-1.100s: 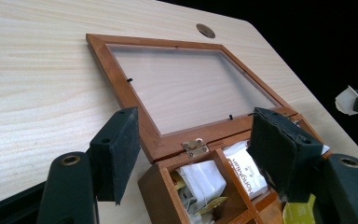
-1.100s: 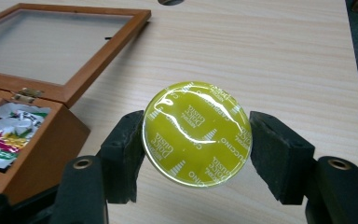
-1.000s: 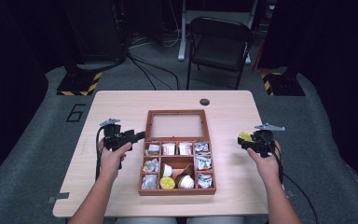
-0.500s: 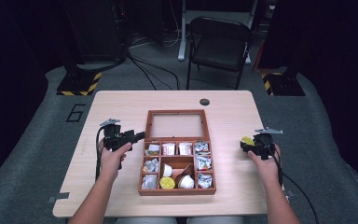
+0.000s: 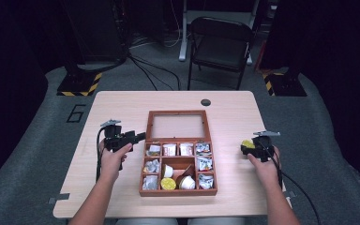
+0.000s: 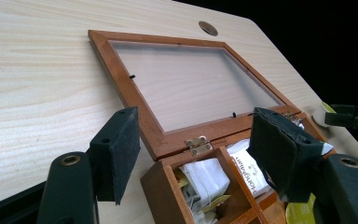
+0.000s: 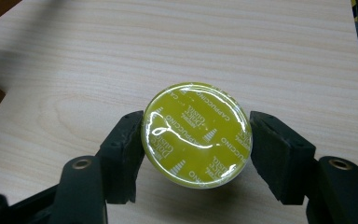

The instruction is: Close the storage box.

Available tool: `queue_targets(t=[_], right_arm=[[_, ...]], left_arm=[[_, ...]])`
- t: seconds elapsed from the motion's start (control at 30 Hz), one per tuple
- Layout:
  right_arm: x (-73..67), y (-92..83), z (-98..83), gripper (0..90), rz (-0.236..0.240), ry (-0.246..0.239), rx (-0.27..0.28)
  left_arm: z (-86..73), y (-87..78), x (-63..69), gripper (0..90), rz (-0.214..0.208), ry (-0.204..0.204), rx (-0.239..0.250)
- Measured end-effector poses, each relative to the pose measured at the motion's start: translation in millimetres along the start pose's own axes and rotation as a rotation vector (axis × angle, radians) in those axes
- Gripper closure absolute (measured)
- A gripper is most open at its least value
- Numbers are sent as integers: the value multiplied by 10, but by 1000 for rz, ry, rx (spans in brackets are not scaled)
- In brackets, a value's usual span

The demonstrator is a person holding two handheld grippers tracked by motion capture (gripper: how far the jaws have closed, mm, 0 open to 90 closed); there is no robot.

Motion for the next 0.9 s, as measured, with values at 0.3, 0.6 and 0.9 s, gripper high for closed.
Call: queue_targets(t=[0.3,0.6,0.9], right_arm=[[-8,-22,12,297,8,14,5],[-66,-190,158,299,2,-3,47],[-415,-378,429,332,84,-52,90]], left_arm=[[3,0,-17,333,6,3,1],[-9,24,0,333,10,8,-25],[7,96,1,340,25,32,-38]])
Point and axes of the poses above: each handheld gripper's, and its own axes: y roughly forward along the jaws, z roughly out of its top, x roughly to its right, the point moved 10 cm from there along y, roughly forward along the jaws, and after that the axes turned 1 degree about z, right-handed, at the moved point
